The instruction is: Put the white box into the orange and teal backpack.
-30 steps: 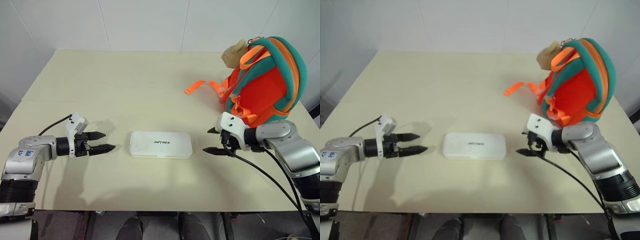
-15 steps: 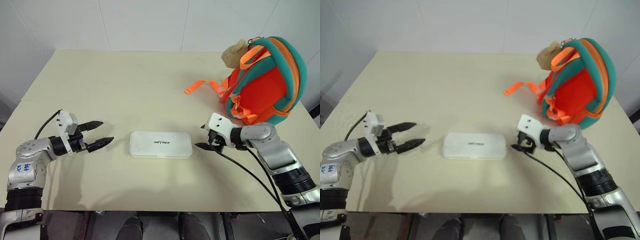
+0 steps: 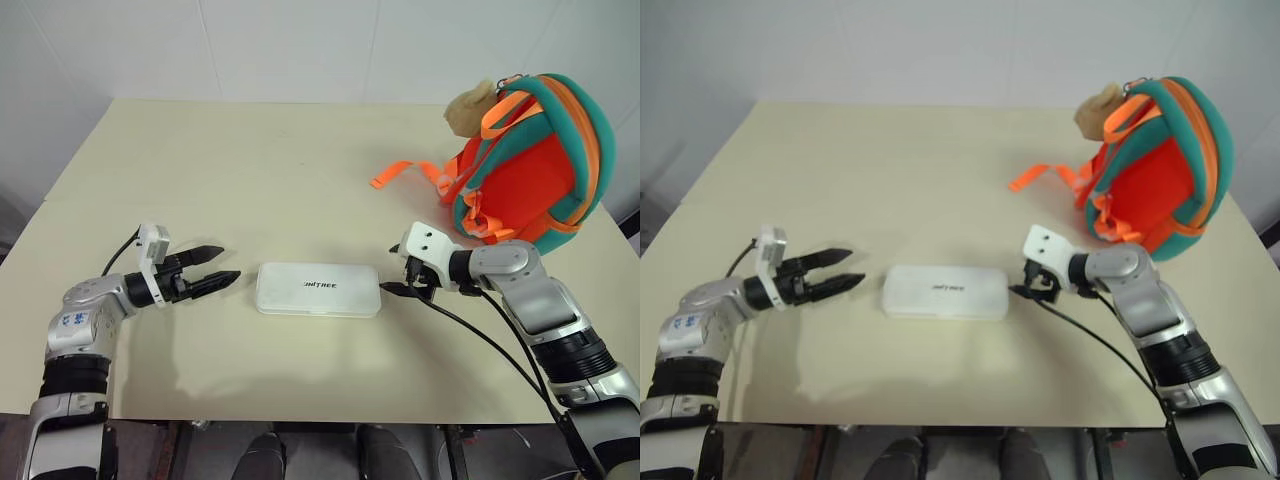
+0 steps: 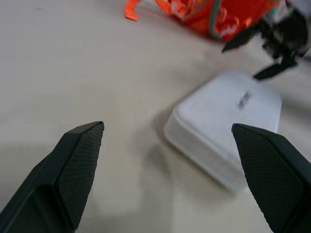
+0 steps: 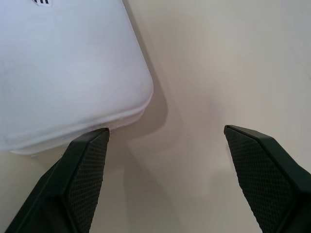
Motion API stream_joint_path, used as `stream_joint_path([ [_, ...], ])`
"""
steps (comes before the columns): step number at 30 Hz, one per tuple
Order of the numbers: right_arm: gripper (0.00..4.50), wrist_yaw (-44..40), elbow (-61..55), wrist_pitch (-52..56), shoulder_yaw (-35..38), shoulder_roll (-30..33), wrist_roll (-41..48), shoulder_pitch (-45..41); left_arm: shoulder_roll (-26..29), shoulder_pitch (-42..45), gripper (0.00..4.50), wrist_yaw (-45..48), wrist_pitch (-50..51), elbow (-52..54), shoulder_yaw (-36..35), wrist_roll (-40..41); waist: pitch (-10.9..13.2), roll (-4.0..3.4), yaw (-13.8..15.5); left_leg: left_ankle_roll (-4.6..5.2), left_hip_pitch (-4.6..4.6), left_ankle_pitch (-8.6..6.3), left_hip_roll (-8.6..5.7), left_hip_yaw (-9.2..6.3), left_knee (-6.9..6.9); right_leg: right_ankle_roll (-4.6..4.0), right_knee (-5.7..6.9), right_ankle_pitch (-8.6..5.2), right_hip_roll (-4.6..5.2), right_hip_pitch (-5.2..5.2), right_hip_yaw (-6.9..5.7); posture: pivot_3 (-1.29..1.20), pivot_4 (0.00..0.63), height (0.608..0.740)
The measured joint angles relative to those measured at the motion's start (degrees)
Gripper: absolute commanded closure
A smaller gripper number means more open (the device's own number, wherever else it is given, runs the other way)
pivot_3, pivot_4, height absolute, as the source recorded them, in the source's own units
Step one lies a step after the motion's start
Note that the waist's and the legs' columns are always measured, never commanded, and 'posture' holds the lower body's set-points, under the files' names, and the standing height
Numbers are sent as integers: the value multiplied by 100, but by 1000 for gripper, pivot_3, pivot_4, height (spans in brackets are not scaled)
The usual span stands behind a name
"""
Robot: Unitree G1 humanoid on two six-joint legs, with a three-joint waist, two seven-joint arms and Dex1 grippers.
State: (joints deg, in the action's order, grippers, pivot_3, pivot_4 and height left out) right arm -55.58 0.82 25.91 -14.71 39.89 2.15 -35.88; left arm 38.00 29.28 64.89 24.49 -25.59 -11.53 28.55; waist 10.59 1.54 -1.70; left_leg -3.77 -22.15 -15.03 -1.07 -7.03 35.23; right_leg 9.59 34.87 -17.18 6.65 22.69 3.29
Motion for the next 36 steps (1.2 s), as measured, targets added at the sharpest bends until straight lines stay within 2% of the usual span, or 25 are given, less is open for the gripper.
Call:
stream_joint_path([
  [13, 0, -42, 6, 1, 0, -1, 2, 1, -6, 698, 7, -33, 2760, -640, 160, 181, -1, 1, -1, -7, 3, 4, 0, 2, 4, 0, 9, 0, 0, 3, -4, 0, 150, 740],
  [18, 0, -48, 4, 0, 0, -20, 8, 1, -172, 882, 7, -27, 2961, -884, 99, 240, -1, 2, 7, -14, 2, 8, 0, 2, 5, 0, 9, 0, 1, 3, -5, 0, 150, 740],
  [27, 0, -129, -24, 46, -1, -94, 8, 2, -413, 857, 7, 125, 3418, -626, 253, 356, -2, 3, 9, -16, 2, 9, 0, 2, 5, 0, 8, 0, 1, 3, -5, 0, 150, 740],
  [36, 0, -174, -26, 51, -1, -115, 7, 4, -542, 868, 7, 99, 3422, -627, 254, 358, -2, 3, 18, -17, 3, 9, -1, 2, 8, 0, 9, 0, 3, 0, -5, 0, 150, 740],
])
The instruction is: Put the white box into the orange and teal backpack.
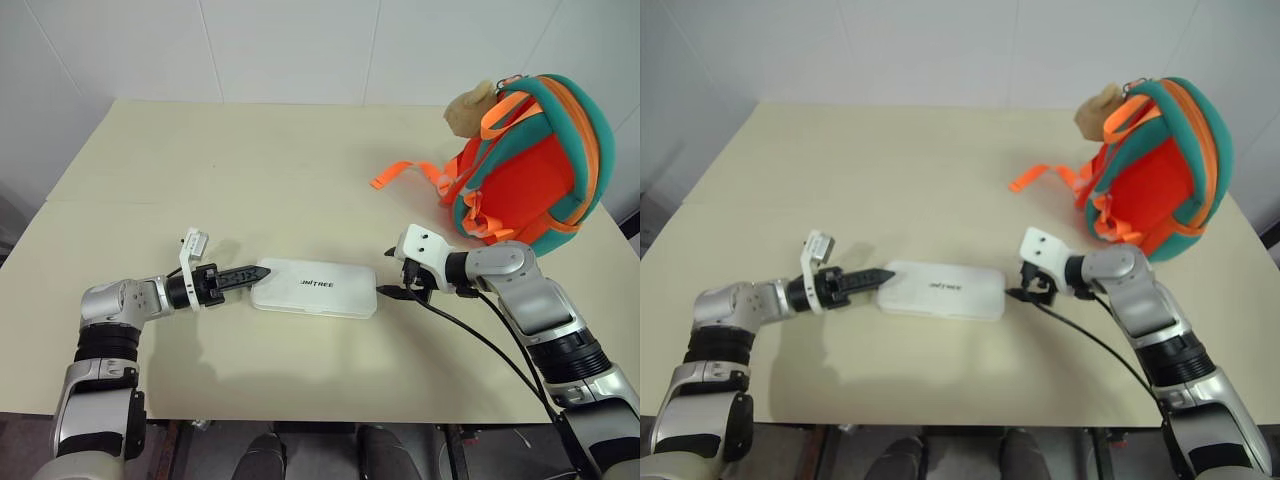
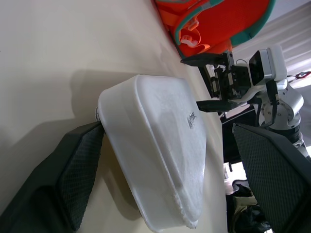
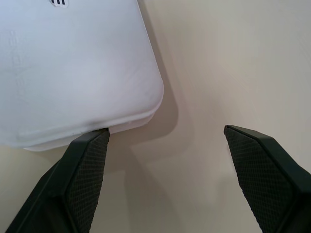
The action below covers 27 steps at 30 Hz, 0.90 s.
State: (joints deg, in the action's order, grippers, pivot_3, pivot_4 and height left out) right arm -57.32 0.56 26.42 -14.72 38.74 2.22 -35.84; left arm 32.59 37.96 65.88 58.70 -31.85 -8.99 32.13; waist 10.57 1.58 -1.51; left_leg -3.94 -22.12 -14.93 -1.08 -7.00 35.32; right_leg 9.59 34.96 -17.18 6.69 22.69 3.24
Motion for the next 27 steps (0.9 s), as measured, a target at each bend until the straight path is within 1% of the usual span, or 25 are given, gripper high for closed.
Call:
stream_joint_path([
  [6, 0, -3, 0, 0, 0, -2, -7, 1, -78, 30, 7, -36, -13, -57, -43, 0, 0, 0, 7, 0, 0, 0, -1, -1, 10, 0, 3, 0, 0, -2, 0, 0, 150, 740],
  [12, 0, -26, 0, 3, 3, 11, -44, 12, -274, 74, 7, -131, -9, -90, -256, 2, 0, 1, 6, 0, -2, 0, -1, -1, 15, 2, 3, 1, 0, -4, 0, 0, 150, 740],
  [19, 0, -38, 0, 17, 36, 77, -87, 41, -348, 74, 7, -99, 165, 12, -208, 7, 0, 1, -8, -1, -2, -2, -1, -1, 13, 2, -1, 1, 0, -3, 0, 0, 150, 740],
  [22, 0, -38, 0, 42, 92, 103, -98, 86, -503, 105, 7, -132, 123, 4, -354, 35, 0, 1, 2, -1, -3, -2, -1, -1, 14, 2, -2, 1, 0, -3, -1, 0, 150, 740],
  [27, 0, -38, 0, 60, 133, 128, -144, 139, -451, 90, 7, -14, -122, 188, -15, -56, 0, 1, -4, -2, -4, -3, -1, 0, 14, 2, -4, 1, 0, -3, -1, 0, 150, 740],
])
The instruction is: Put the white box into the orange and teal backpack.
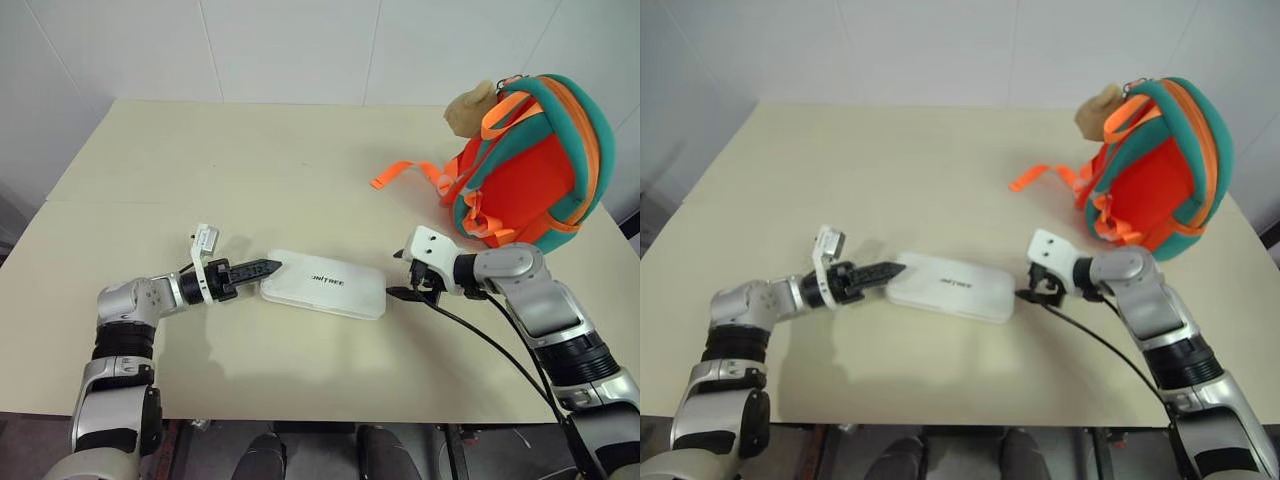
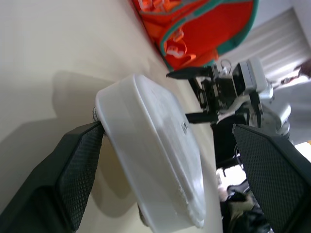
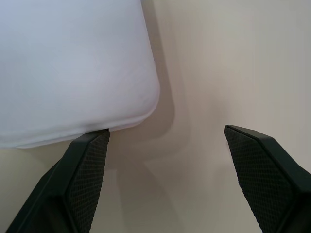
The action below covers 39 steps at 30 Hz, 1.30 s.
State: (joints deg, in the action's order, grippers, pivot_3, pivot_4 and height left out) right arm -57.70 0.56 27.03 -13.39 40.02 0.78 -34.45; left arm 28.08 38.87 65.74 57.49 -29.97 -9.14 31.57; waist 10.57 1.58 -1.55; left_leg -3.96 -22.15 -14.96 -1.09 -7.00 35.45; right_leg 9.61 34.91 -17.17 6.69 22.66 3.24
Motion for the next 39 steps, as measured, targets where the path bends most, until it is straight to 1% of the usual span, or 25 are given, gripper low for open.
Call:
stream_joint_path([
  [4, 0, 1, 0, 17, 36, 10, -29, 21, -18, 21, 7, 4, 251, -7, 3, 13, 0, 0, -3, 0, 0, 0, 0, 0, 0, 0, 0, 0, -1, 0, 0, 0, 150, 740],
  [9, 0, -1, 0, 33, 38, 13, -55, 72, -244, 307, 7, -169, 678, -199, -437, 236, 0, 0, 7, 0, -1, 0, 0, -2, 4, 0, 2, 0, 0, 0, -1, 0, 150, 740],
  [12, 0, -16, 0, 33, 35, 6, -56, 115, -323, 371, 7, -250, 826, -197, -577, 343, 0, 0, -3, 1, -1, -1, 0, -1, 2, 0, 0, 0, 0, 0, -1, 0, 150, 740],
  [18, 0, -20, 9, 38, 37, 11, -113, 132, -347, 179, 7, -290, 760, 254, -495, 341, 0, 0, -7, -2, -1, -2, 1, 0, 1, 0, -2, 0, 0, 1, 0, 0, 150, 740],
  [24, 0, -12, 52, 38, 153, 32, -206, 131, -257, -77, 7, -286, 611, 332, 0, 67, -1, 1, 15, -2, 0, -2, 0, 0, 10, 0, 2, 0, 0, -3, 0, 0, 150, 740],
  [30, 0, 5, 72, 38, 254, 31, -290, 132, -187, 11, 7, -242, 625, 385, 310, -105, -1, 1, 17, -1, 3, -2, -2, 0, 12, 2, 1, 1, 1, -9, 0, 0, 150, 740],
  [33, 0, 5, 72, 38, 258, 31, -309, 132, -202, 137, 7, -257, 846, 233, 266, -104, -1, 1, 17, -1, 2, -2, -2, -1, 12, 2, 0, 1, 1, -9, -1, 0, 150, 740],
  [39, 0, 3, 93, 38, 299, 30, -358, 132, -408, 241, 7, -462, 1420, 79, -168, -21, -1, 1, 6, 1, 1, -3, -2, -1, 11, 2, -3, 1, 1, -8, -1, 0, 150, 740],
])
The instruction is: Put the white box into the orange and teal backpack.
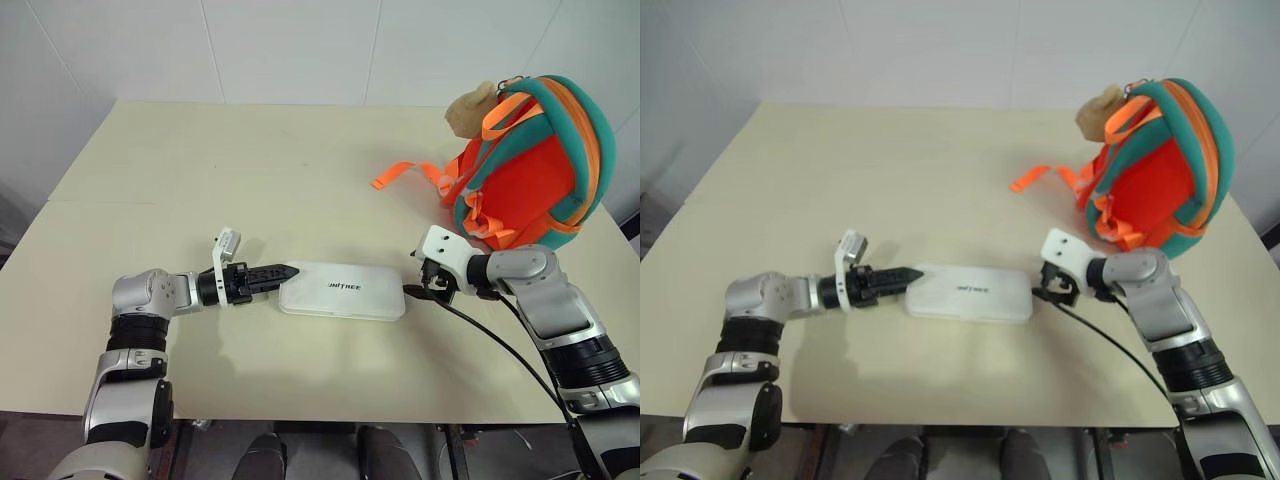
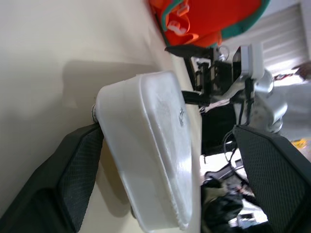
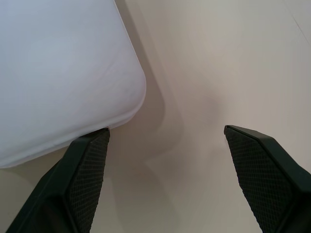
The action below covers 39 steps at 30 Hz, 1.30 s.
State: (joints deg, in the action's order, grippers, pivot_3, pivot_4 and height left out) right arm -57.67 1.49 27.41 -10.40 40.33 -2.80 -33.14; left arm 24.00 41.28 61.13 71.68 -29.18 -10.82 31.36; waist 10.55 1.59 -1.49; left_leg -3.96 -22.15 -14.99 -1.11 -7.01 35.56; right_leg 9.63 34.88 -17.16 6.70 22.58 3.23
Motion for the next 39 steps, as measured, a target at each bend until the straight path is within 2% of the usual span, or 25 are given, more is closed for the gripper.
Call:
stream_joint_path([
  [4, 0, 0, 23, 0, 149, 0, -45, 0, -162, -184, 7, -53, 229, 295, -279, 218, 0, 0, -5, -1, -2, -1, 1, 0, -4, 0, -3, 0, 0, 3, 0, 0, 150, 740],
  [15, 0, 19, 44, 0, 303, -4, -157, -9, -295, -543, 7, -254, 890, 959, -267, 295, 0, 0, -5, -2, -1, -1, 1, 1, -4, 0, -2, 0, 0, 4, 1, 0, 150, 740],
  [25, 0, 26, 87, -8, 328, -140, -169, -87, -262, -840, 7, -463, 1128, 1556, -359, 359, 0, 0, -12, -4, -1, -2, 2, 1, -5, 0, -4, 0, 0, 4, 1, 0, 150, 740],
  [32, 0, 18, 88, -123, 321, -282, -165, -202, -108, -1235, 7, -599, 1867, 2194, -402, 696, 0, 0, -12, -6, 0, -4, 2, 1, -6, 0, -6, 0, 0, 4, 2, 0, 150, 740],
  [39, 0, 15, 100, -153, 296, -293, -165, -231, -120, -1249, 7, -807, 1696, 2159, -583, 770, 0, 0, -6, -8, 3, -3, 2, 0, -3, -1, -14, 0, 0, 3, 2, 0, 150, 740],
])
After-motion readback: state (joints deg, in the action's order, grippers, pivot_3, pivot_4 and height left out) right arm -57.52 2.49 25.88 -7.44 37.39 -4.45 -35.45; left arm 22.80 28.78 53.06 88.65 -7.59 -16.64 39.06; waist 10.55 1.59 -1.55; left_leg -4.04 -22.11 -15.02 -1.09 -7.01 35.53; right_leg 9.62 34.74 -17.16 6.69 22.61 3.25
